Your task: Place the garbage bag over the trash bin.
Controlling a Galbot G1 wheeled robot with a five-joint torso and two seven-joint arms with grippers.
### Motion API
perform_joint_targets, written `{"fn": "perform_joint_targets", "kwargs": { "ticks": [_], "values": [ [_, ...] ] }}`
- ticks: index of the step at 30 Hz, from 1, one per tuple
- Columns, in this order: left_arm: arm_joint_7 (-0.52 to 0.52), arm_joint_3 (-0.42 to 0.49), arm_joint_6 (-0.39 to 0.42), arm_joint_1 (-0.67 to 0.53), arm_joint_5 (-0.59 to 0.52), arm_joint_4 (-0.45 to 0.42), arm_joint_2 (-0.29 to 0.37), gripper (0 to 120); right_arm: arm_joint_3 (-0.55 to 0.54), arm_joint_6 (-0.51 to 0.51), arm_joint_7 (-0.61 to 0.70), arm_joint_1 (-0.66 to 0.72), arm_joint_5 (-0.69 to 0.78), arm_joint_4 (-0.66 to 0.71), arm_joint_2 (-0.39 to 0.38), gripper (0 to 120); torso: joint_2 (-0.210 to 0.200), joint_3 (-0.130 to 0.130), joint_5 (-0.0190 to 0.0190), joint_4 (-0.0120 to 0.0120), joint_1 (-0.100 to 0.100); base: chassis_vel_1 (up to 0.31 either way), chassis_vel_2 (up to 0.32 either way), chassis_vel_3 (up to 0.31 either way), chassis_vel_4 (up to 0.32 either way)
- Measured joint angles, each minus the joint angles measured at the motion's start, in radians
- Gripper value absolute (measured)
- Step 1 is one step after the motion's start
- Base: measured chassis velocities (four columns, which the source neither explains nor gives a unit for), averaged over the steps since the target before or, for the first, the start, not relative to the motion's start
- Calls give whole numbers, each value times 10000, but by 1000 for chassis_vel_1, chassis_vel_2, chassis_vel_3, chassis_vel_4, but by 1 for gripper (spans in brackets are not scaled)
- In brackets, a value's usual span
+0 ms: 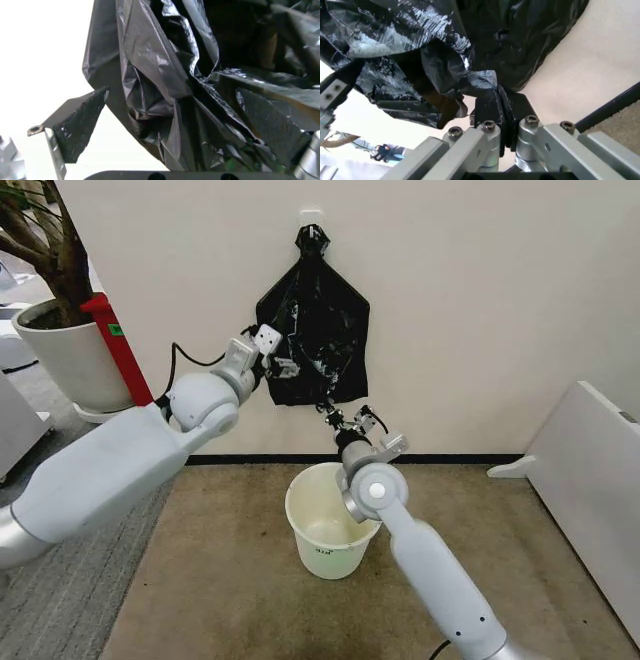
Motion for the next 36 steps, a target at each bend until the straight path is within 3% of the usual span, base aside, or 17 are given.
{"fn": "perform_joint_targets", "kwargs": {
  "ticks": [24,32,36],
  "values": [
    [58,300,672,-645,761,1241,-1053,100,280,29,-216,-428,216,538,-363,0,0,-1,2,-1,0,0,0,0,0],
    [-324,246,682,-594,544,1248,-964,73,439,40,-217,-498,222,658,-543,0,0,-1,1,-1,0,0,0,0,0],
    [-442,61,677,-472,324,1147,-820,54,531,33,-235,-616,191,749,-719,0,1,-1,0,1,0,0,0,0,0]
  ]
}}
